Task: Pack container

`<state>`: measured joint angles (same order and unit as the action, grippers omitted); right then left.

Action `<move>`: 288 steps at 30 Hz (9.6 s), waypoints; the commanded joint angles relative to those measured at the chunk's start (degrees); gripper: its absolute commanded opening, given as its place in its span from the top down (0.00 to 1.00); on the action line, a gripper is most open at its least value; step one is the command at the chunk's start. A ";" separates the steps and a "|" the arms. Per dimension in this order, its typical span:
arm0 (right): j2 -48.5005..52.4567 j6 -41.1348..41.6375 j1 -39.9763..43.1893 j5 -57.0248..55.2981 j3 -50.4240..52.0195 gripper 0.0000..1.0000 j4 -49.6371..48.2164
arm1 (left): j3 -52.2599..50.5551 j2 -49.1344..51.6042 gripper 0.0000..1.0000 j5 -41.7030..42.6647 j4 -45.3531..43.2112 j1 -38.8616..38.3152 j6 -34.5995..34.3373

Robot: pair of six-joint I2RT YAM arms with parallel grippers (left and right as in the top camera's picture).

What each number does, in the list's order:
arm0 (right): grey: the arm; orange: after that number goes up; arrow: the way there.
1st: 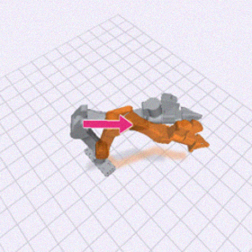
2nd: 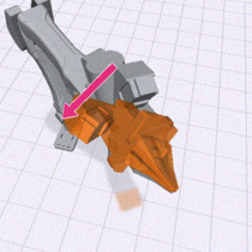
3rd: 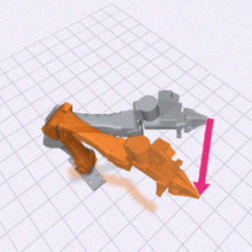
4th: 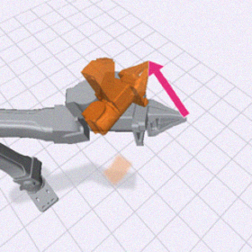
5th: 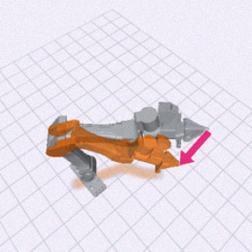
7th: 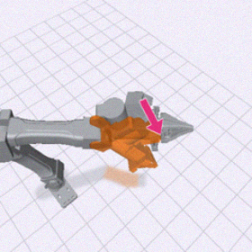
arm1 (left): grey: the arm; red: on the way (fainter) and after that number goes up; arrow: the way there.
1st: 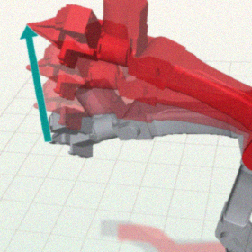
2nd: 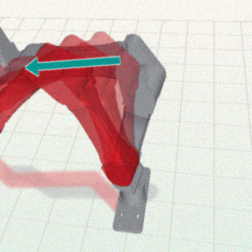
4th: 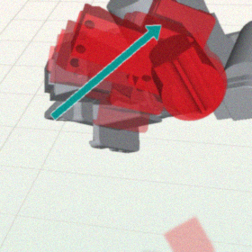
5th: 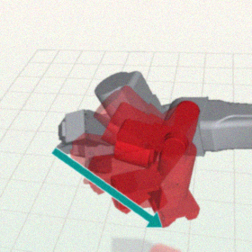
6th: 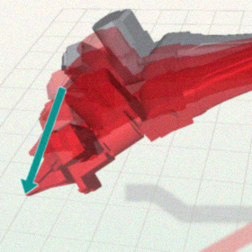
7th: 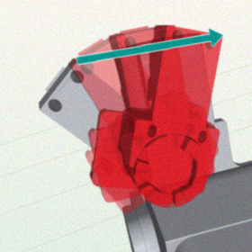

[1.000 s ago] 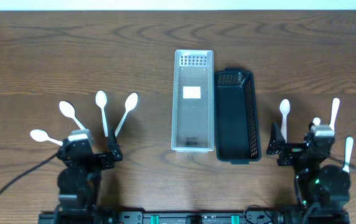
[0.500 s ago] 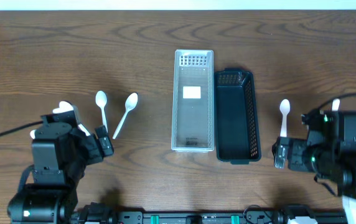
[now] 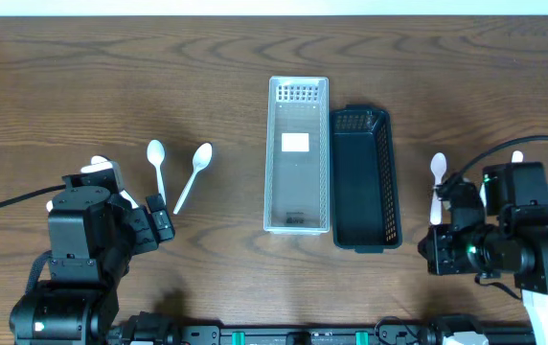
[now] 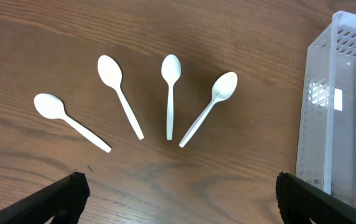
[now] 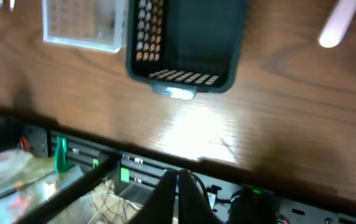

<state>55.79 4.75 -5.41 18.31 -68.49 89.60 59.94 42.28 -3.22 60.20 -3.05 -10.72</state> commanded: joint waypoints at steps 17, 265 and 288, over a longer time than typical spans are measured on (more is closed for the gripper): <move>6.36 8.52 -22.03 -2.54 14.73 0.99 -15.47 | 0.94 0.17 0.02 -0.26 0.17 0.13 -0.57; 38.77 14.69 29.51 -20.76 23.41 0.28 -54.62 | 0.94 0.17 0.02 -0.26 0.24 0.13 -0.55; 40.19 14.23 29.33 -15.89 21.88 0.99 -53.20 | 0.94 0.17 0.02 -0.26 0.22 0.13 -0.55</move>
<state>93.82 19.22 23.55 -1.58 -46.63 35.51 59.94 42.35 -3.22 60.23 -3.05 -10.72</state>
